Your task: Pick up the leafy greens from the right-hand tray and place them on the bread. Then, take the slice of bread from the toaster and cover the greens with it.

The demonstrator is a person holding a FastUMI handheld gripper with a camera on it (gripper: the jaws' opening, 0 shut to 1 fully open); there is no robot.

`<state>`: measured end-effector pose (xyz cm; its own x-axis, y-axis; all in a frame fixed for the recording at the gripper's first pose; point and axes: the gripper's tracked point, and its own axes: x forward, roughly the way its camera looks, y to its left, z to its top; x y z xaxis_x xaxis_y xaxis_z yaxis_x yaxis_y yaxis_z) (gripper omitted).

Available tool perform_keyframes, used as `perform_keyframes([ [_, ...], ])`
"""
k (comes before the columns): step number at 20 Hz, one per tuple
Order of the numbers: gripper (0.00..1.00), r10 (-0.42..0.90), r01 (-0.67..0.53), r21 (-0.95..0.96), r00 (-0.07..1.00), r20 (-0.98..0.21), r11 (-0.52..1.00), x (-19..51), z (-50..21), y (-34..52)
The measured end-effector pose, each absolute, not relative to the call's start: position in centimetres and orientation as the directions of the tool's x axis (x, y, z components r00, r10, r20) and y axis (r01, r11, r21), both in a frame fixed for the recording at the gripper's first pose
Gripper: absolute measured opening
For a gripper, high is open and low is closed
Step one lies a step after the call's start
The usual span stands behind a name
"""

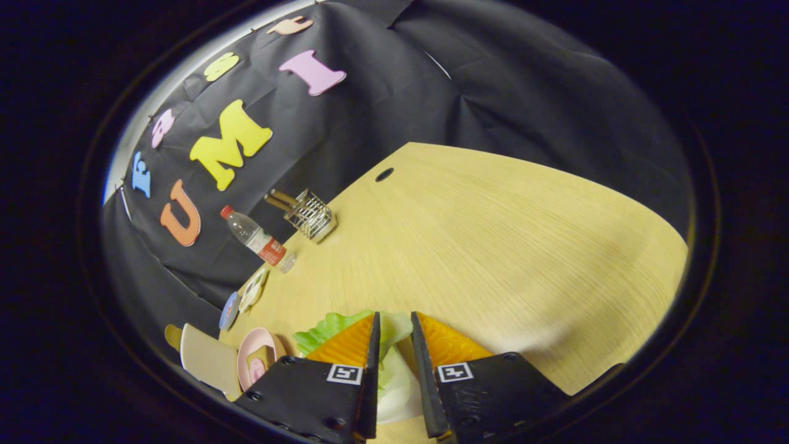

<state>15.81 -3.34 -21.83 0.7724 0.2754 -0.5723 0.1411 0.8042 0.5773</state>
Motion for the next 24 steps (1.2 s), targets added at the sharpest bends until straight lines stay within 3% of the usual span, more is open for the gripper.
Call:
perform_keyframes([
  [5,0.03,0.249,0.106,0.521,0.787,-0.565,0.847,15.8,-20.9,-4.0],
  [12,0.0,0.32,0.052,0.621,0.822,-0.471,0.782,14.6,-16.0,-2.0],
  [24,0.0,0.436,-0.164,0.636,0.85,-0.297,0.754,10.8,-4.9,8.3],
])
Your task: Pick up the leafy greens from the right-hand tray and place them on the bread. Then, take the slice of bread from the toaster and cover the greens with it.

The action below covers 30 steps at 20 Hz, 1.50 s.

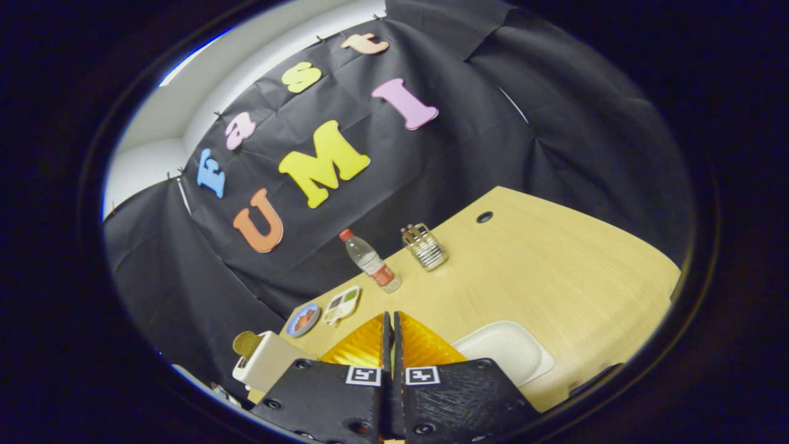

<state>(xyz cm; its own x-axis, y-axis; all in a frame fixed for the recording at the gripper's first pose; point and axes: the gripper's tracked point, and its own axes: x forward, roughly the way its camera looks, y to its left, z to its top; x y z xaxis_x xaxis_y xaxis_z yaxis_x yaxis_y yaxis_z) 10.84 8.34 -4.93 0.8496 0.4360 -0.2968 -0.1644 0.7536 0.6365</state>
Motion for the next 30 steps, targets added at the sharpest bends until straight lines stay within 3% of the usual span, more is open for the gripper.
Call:
perform_keyframes([
  [8,0.0,0.582,-0.299,0.665,0.774,-0.251,0.684,9.4,-3.5,21.3],
  [14,0.0,0.653,-0.296,0.737,0.715,-0.252,0.608,9.5,-6.5,26.8],
  [28,0.0,0.528,-0.154,0.666,0.746,-0.406,0.73,13.1,-16.0,20.0],
  [30,0.07,0.489,-0.16,0.602,0.757,-0.434,0.782,13.4,-17.0,19.3],
])
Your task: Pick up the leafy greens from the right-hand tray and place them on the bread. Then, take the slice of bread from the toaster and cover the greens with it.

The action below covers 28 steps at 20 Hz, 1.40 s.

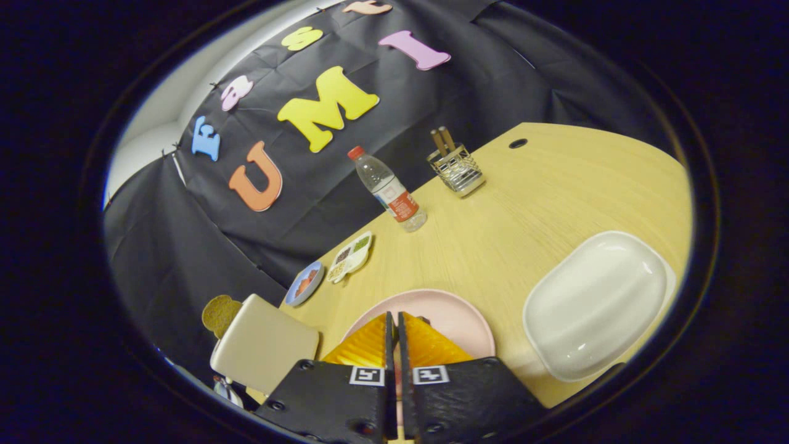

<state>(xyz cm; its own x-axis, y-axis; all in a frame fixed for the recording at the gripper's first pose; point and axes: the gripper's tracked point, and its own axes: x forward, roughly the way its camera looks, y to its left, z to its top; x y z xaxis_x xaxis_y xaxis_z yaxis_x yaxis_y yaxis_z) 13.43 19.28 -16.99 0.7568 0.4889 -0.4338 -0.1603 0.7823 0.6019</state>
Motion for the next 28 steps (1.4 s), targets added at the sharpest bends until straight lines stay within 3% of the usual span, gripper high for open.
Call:
perform_keyframes([
  [2,0.16,0.459,-0.172,0.552,0.773,-0.437,0.816,13.5,-17.0,18.8],
  [9,0.87,0.342,-0.201,0.378,0.87,-0.355,0.904,13.2,-12.8,17.3],
  [11,0.95,0.313,-0.219,0.319,0.907,-0.282,0.922,12.2,-9.4,17.9],
  [15,0.95,0.286,-0.235,0.248,0.939,-0.192,0.94,9.9,-3.5,20.9],
  [21,0.95,0.361,-0.344,0.149,0.926,-0.113,0.927,5.6,2.9,30.1],
  [28,0.96,0.41,-0.392,0.134,0.899,-0.152,0.91,3.3,1.2,41.4],
])
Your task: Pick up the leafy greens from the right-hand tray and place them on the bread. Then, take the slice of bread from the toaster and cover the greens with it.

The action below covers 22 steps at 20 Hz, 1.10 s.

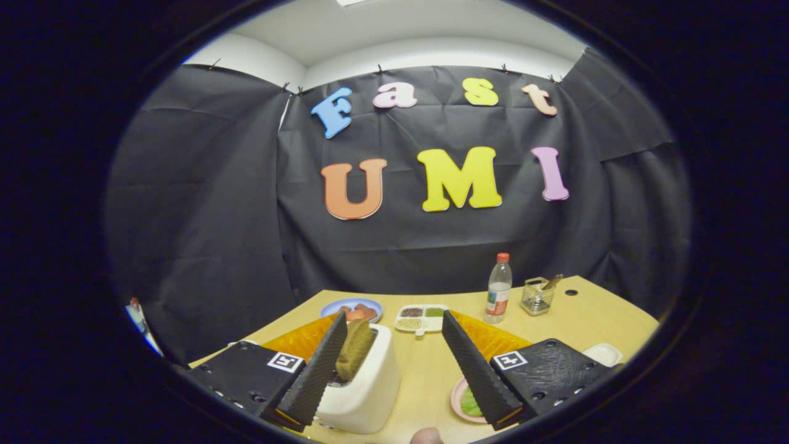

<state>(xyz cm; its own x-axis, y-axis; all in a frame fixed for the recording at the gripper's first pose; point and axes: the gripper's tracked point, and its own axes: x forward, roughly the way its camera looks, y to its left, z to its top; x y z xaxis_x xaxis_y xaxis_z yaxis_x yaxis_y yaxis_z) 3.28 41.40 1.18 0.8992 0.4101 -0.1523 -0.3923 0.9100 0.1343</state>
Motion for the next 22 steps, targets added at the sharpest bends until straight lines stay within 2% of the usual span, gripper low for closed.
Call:
perform_keyframes([
  [6,0.95,0.352,-0.318,0.16,0.895,-0.276,0.935,4.9,-3.2,45.7],
  [10,0.83,0.351,-0.321,0.146,0.88,-0.32,0.936,5.9,-4.5,47.2],
  [16,0.18,0.338,-0.29,0.18,0.869,-0.363,0.94,6.7,-5.3,47.1],
  [19,0.1,0.371,-0.31,0.221,0.863,-0.344,0.925,6.3,-3.4,46.9],
  [22,0.1,0.403,-0.332,0.283,0.881,-0.246,0.9,5.5,0.8,46.0],
])
